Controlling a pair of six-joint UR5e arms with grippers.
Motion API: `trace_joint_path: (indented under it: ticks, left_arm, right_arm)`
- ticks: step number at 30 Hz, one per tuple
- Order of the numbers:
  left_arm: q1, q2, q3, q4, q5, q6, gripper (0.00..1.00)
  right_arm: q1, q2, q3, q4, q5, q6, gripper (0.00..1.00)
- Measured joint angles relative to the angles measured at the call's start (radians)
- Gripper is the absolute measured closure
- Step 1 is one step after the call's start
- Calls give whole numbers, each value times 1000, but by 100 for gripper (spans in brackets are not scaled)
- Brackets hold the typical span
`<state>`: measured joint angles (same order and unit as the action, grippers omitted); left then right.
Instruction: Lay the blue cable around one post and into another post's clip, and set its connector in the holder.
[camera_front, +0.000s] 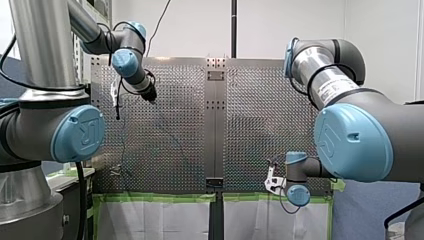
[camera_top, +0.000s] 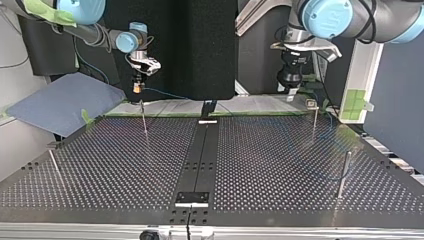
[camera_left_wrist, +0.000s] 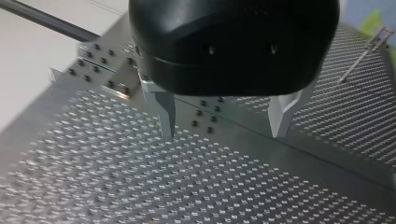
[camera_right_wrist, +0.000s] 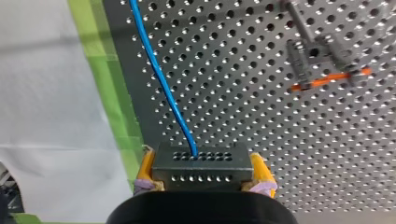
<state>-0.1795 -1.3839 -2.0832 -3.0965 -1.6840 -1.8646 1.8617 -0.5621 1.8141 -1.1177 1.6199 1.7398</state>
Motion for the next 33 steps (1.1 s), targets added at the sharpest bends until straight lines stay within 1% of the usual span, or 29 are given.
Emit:
trace_joint_path:
  ticks: [7,11,14,18,21,27,31,33]
  left_arm:
    - [-64,-64,-55,64,-64,10,0]
    - [-97,-97,-61,97,-97,13,0]
    - [-122,-122,-60,122,-122,12,0]
    - [-158,-158,-54,158,-158,12,0]
    - [-187,-187,-52,187,-187,11,0]
    - [-234,-234,-51,234,-234,14,0]
    - [-265,-265,-52,264,-264,27,0]
    - [-278,-278,-51,279,-277,34,0]
  right_arm:
    - [-1,-59,45,-15,1,1,100]
    - [-3,-90,73,-35,3,6,100]
    - [-9,-104,98,-57,10,13,100]
    - [-20,-110,138,-97,20,30,100]
    - [-31,-112,166,-120,26,37,100]
    - [-56,-116,203,-139,31,43,100]
    - [-72,-130,209,-136,23,43,100]
    - [-78,-137,210,-136,14,41,100]
